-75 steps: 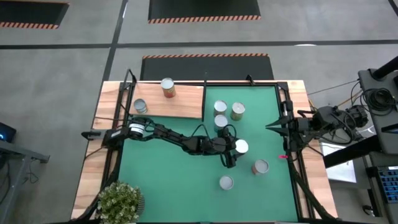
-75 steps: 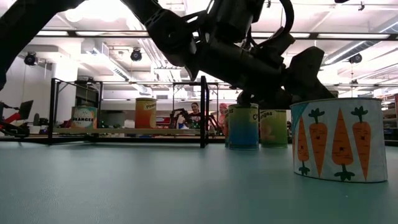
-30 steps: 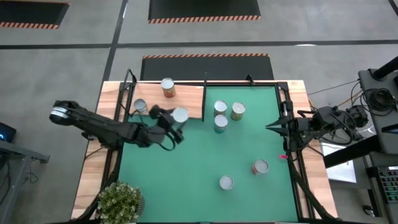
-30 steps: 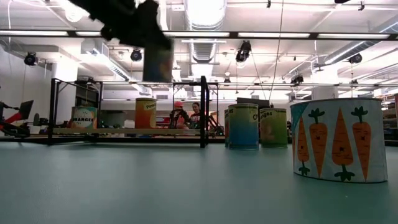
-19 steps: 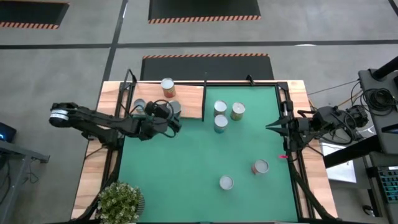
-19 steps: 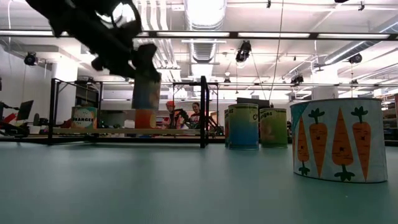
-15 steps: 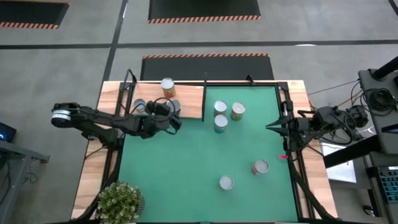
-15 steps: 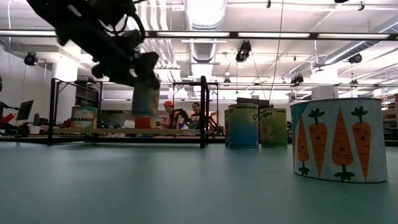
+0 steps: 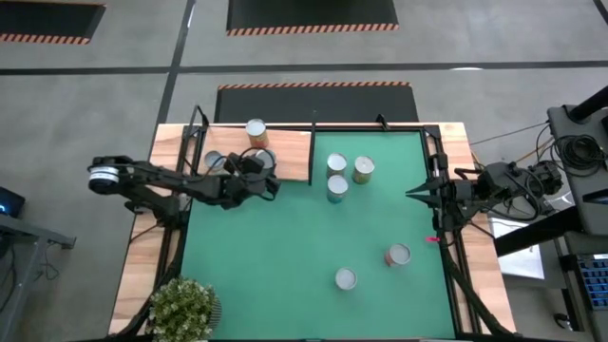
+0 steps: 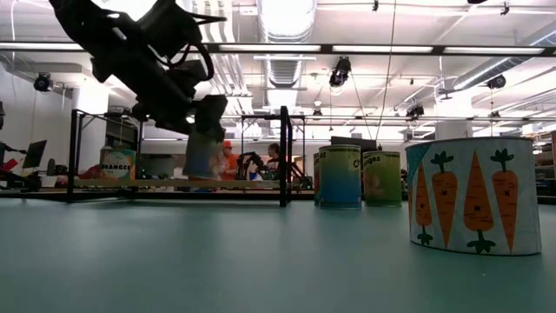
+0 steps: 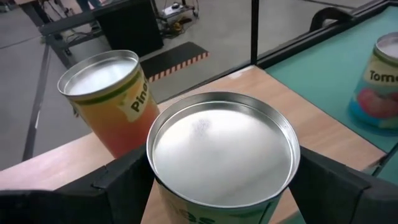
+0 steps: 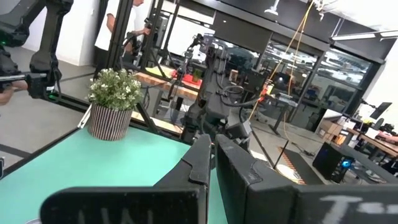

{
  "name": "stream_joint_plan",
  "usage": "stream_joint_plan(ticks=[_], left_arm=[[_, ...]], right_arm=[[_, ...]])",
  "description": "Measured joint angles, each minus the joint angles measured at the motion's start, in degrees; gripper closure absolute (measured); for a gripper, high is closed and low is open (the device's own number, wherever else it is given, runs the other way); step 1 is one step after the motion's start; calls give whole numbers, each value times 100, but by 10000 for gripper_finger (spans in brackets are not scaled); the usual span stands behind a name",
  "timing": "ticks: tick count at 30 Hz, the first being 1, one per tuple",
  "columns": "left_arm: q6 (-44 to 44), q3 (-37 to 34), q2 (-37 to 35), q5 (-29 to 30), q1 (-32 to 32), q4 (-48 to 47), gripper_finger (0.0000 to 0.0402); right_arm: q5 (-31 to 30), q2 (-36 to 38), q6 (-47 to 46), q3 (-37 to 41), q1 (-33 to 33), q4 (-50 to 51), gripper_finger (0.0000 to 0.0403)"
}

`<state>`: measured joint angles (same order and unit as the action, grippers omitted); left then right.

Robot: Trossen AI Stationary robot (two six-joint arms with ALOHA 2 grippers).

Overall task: Pick and place cans onto a shelf
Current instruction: Put the canned peaches on the shelf

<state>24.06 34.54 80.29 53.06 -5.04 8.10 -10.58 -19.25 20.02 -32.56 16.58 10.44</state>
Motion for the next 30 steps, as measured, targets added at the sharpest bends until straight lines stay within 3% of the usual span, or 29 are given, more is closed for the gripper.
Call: stream_joint_plan(ticks=[30], left_arm=[[-16, 32, 60, 55, -124, 120, 90]], right_arm=[[-1, 2, -7, 0, 0, 2, 390]])
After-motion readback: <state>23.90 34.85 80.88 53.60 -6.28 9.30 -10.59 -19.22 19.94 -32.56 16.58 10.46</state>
